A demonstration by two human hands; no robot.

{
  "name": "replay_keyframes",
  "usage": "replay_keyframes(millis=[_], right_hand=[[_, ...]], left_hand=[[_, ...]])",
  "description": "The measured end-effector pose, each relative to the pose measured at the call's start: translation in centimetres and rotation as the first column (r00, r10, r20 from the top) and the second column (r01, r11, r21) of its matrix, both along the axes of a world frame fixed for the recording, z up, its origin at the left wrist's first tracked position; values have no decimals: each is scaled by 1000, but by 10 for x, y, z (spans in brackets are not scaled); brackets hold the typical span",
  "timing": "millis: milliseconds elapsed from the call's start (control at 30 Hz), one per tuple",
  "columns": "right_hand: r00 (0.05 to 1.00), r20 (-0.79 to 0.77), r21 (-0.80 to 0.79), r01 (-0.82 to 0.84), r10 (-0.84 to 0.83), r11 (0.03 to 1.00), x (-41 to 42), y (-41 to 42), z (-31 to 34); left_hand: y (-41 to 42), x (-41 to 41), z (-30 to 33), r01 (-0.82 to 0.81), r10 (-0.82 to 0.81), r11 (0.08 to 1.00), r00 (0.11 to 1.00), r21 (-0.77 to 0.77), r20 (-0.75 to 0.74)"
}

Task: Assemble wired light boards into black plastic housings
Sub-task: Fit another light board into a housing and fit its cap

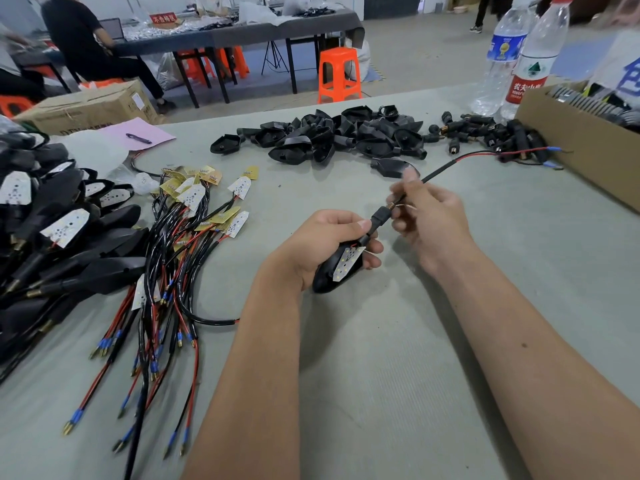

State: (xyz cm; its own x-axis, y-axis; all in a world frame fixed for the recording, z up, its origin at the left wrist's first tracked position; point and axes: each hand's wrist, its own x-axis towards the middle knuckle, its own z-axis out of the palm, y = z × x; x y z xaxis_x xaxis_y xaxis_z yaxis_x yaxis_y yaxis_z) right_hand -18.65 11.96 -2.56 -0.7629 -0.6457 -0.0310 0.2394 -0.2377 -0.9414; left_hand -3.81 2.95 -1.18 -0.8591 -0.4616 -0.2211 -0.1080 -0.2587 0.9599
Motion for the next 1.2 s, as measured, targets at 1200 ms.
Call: replay_keyframes(millis=[1200], right_hand=[[1000,-23,-61,-8,7,998,-4,3,-3]], left_hand=[[-9,1,-9,-341,334,756,935,-558,-119]])
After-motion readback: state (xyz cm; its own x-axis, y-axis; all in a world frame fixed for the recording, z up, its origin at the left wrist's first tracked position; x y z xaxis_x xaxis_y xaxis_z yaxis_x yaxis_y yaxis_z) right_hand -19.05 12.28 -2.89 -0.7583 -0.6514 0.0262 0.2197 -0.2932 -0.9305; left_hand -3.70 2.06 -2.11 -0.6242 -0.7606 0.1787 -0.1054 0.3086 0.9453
